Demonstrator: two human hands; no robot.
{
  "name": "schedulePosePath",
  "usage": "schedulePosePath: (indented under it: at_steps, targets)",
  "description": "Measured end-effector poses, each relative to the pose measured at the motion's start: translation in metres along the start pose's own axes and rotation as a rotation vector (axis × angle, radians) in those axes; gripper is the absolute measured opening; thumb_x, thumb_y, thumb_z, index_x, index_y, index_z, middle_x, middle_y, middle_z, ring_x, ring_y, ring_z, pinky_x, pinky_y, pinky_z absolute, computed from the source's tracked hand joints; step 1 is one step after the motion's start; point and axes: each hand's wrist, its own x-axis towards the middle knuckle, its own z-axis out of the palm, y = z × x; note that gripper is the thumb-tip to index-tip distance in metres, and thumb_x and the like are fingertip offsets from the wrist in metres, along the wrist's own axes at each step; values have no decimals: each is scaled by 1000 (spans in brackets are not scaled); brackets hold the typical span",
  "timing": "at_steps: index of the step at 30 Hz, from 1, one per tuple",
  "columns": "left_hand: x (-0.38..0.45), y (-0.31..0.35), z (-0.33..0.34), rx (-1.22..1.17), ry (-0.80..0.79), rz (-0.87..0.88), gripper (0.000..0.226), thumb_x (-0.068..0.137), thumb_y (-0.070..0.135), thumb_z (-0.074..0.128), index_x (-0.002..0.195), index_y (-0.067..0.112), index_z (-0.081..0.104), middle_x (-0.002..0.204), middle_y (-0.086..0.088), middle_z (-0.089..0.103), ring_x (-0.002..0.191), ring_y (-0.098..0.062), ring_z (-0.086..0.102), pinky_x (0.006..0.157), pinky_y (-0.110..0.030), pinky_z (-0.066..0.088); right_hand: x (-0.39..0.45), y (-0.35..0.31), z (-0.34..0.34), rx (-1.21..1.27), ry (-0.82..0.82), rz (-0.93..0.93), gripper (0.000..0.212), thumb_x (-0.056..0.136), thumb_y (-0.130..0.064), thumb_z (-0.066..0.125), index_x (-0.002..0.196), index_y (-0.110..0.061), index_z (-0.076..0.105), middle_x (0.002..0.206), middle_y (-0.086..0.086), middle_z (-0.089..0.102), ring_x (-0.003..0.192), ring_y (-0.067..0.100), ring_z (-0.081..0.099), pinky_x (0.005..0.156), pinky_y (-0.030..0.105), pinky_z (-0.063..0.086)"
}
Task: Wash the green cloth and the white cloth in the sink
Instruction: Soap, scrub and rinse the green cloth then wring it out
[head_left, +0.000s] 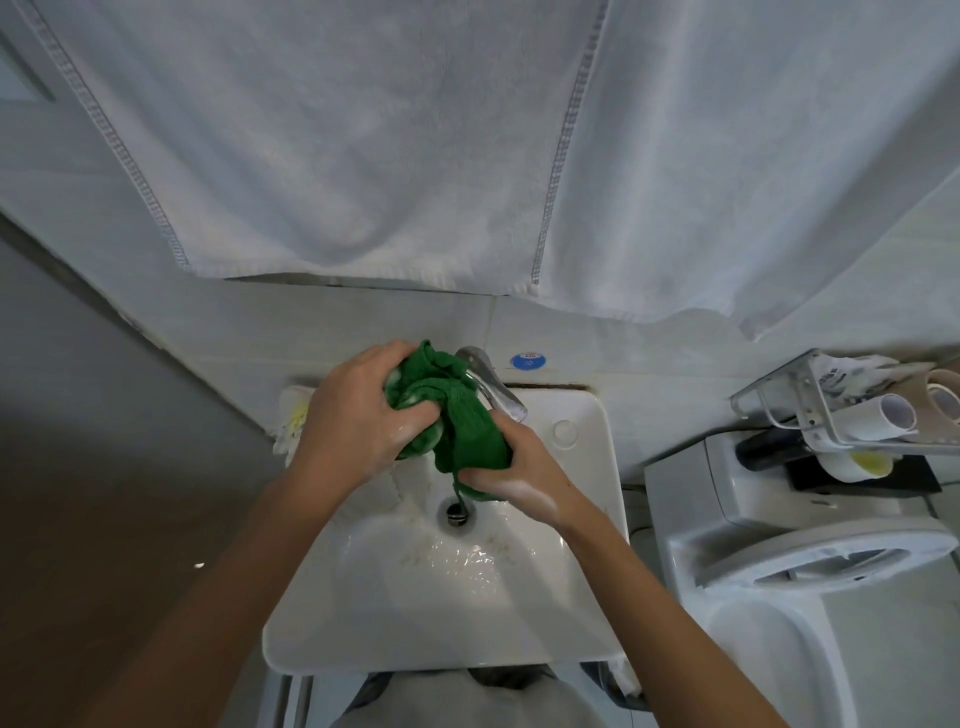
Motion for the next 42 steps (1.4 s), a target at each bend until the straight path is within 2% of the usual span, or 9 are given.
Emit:
schedulePosePath:
  at_steps: [7,16,20,22,25,29,33,38,42]
  targets:
    - [1,-15,-13,-56,80,-46,45,61,46,59,102,28,62,88,4,66,82,-20,62,74,-42,53,-9,1,-11,1,-19,41,33,83,-1,71,100,-25,56,89,-6,61,78,0,62,67,18,50]
    - [-15,-22,-4,3,-3,-13,38,76,22,56,114,19,52,106,1,51,93,-19,53,75,-30,38,-14,-12,-9,489,175,-7,30,90,-26,58,116,-11,61,114,12,68,105,29,66,83,38,56]
    - [-28,-11,19,-145,-51,-2,51,74,25,47,121,43,43,120,5,48,102,-8,48,85,-34,43,10,-38,14,497,488,-7,26,84,-36,60,83,-10,57,80,10,63,81,21,62,71,33,52]
    - [-34,1,33,-172,-11,-44,53,73,31,43,125,41,41,124,5,46,100,-4,46,85,-32,42,23,-51,27,477,626,-15,30,89,-35,61,74,-10,52,72,17,56,75,20,58,70,35,50]
    - [-42,22,53,-218,95,-102,65,73,54,38,132,27,41,124,10,38,99,-1,45,83,-27,40,33,-67,37,465,702,-59,34,99,-21,53,67,-10,47,55,-9,55,57,5,55,61,24,47]
    - [-26,23,55,-291,342,-252,52,78,66,31,107,29,53,111,4,54,92,-10,53,79,-28,40,30,-65,50,438,598,-65,30,87,-20,53,58,-17,48,55,-12,49,58,7,49,61,28,43]
    - [-9,9,47,-219,391,-209,27,89,47,40,76,25,51,72,0,59,67,-18,56,64,-32,42,17,-45,59,314,530,-16,32,84,-12,49,54,-19,41,54,-6,40,57,12,38,55,31,33]
    - [-37,18,63,-278,325,-141,33,85,31,49,54,27,38,48,5,43,48,-17,43,50,-33,35,38,-54,36,278,568,18,46,92,-10,51,49,-22,38,52,-6,35,56,15,35,56,34,32]
    - [-13,11,52,-295,436,-219,42,91,22,54,52,27,39,48,7,42,47,-11,40,53,-31,33,25,-52,48,244,478,17,42,85,-15,48,45,-26,44,50,-10,35,53,13,34,53,32,30]
